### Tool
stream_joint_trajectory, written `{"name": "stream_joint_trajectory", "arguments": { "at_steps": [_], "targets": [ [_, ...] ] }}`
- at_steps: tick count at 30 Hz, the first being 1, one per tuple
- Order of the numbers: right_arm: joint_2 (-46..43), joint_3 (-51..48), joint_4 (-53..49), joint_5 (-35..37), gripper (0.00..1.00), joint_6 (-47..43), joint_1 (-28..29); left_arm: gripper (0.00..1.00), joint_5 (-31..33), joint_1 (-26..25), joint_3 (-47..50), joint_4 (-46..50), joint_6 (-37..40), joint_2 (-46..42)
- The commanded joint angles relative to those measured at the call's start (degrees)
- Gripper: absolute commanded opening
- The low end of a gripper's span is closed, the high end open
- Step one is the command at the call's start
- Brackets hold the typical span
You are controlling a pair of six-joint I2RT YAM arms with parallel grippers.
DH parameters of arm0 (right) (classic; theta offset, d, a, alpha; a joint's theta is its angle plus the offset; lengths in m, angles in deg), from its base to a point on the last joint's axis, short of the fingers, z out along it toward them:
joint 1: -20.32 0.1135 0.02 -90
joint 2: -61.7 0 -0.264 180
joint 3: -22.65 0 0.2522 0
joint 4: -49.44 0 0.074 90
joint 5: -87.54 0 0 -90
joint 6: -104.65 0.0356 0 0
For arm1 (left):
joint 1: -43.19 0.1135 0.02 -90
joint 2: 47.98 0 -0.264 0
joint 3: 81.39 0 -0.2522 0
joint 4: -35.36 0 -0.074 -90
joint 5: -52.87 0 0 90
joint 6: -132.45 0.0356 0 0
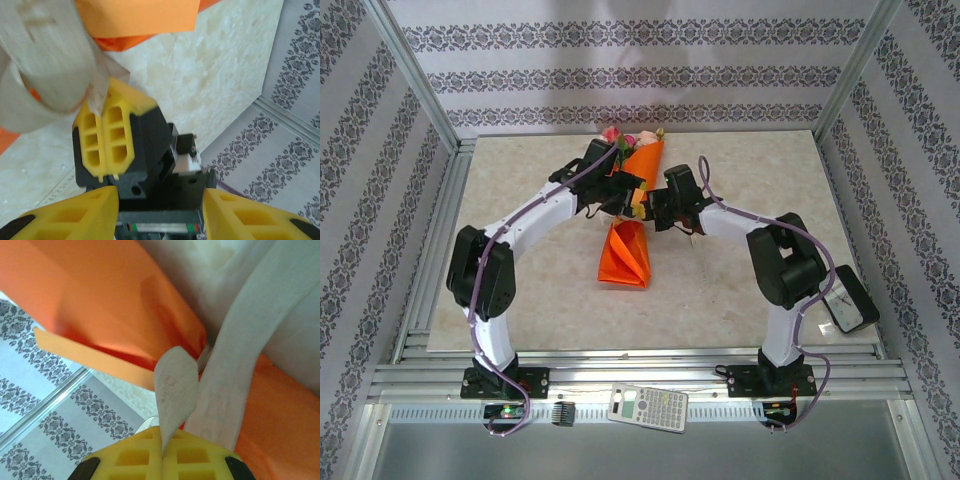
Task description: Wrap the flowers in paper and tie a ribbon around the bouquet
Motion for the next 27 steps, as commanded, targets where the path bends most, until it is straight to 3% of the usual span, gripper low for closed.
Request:
{"name": "stream_joint_trajectory", "arguments": {
  "at_steps": [1,5,12,27],
  "targets": [
    [-0.6,-0.2,2.1,-1.5,0.00,0.6,0.0,0.49,4.6,0.7,-1.4,6.3,-7.0,1.8],
    [-0.5,0.1,2.3,-1.4,0.00,0.5,0.0,0.50,4.7,1.0,-1.5,8.6,-5.4,2.8],
    [-0.2,-0.1,2.7,-1.4,0.00,0.7,-0.1,0.52,10.5,1.2,-3.5,14.5,-3.4,0.6],
    [-0.2,-0.9,3.6,-1.0,0.00,0.8,0.2,0.54,7.5,1.2,-4.1,16.7,-6.7,4.2]
  ]
}}
